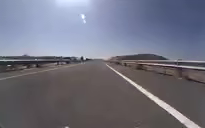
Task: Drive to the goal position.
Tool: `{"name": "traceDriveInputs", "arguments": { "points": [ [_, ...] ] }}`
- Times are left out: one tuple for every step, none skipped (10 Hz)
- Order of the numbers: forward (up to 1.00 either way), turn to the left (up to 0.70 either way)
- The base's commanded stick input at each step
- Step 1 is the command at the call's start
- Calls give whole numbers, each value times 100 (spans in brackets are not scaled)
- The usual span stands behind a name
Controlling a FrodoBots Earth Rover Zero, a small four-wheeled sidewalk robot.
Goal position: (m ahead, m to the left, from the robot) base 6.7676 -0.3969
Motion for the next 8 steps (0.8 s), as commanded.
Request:
{"name": "traceDriveInputs", "arguments": {
  "points": [
    [100, 0],
    [100, 0],
    [100, 0],
    [100, 0],
    [100, 0],
    [100, 0],
    [100, 0],
    [100, 0]
  ]
}}
